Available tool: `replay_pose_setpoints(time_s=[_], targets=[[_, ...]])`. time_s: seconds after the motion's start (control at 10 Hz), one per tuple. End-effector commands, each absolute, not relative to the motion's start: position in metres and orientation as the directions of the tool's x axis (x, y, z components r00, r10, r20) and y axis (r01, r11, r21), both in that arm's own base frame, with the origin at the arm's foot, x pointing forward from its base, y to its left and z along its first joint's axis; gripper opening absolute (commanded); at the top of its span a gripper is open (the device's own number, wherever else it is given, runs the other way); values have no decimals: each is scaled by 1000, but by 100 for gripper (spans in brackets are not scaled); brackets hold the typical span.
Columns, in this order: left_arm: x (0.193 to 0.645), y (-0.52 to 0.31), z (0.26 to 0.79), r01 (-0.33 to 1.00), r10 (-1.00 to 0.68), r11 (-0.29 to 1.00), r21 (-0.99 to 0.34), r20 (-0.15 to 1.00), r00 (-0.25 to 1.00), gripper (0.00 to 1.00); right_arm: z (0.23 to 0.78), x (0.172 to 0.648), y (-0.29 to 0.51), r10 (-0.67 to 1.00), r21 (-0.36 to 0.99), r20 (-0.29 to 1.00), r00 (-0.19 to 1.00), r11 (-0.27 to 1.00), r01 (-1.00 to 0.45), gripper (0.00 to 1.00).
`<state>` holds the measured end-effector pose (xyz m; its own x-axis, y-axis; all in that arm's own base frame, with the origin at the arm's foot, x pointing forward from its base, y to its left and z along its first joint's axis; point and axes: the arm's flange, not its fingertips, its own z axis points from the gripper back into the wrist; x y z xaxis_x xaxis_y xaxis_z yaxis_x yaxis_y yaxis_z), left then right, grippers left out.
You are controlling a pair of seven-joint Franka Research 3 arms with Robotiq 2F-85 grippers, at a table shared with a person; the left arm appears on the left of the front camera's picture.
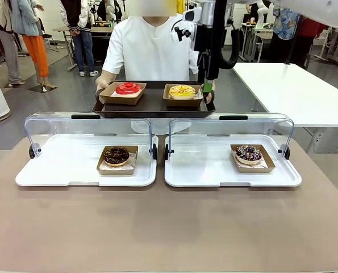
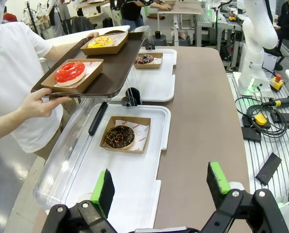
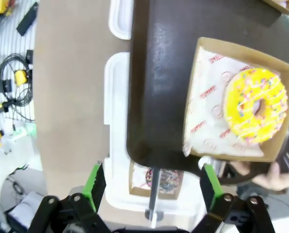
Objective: Provide the desired donut to the person.
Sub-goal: Place the picked Paper togo box onto the Handle tray extended by the person.
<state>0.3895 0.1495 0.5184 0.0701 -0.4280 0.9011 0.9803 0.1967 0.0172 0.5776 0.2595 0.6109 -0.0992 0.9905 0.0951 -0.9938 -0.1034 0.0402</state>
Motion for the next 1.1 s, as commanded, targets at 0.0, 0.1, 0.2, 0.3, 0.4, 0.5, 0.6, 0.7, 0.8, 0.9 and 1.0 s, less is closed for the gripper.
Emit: replay_pose_setpoints(time_s=[0.0,0.1,0.2,0.3,0.4,0.5,0.6,0.7,0.8,0.9,1.0], targets=[[390,149,520,979,-412,200,30,910,56,100,612,532,202,981,7,168,-101,-104,-995,100],[390,149,520,979,-412,200,30,910,56,100,616,523,173,977,-13,200,-77,-76,-997,100],[390,149,520,979,-412,200,30,910,56,100,619,515,143,971,-34,237,-43,-36,-999,100],[390,149,520,979,-412,200,30,910,56,100,622,512,112,956,-53,294,-2,14,-998,100],[390,149,520,979,-412,200,30,910,56,100,625,512,91,943,-73,331,15,42,-996,100],[390,149,520,979,-412,200,30,910,56,100,624,514,75,931,-68,364,28,56,-996,100],[390,149,520,979,-412,200,30,910,56,100,622,516,66,923,-61,381,42,70,-996,100],[390,149,520,979,-412,200,30,910,56,100,619,515,62,923,-52,383,43,69,-996,100],[390,149,520,979,-412,200,30,910,56,100,617,514,60,921,-51,388,43,67,-996,100],[390,149,520,979,-412,200,30,910,56,100,616,512,58,920,-50,390,46,71,-996,100],[390,149,520,979,-412,200,30,910,56,100,614,514,58,927,-49,375,32,55,-997,100]])
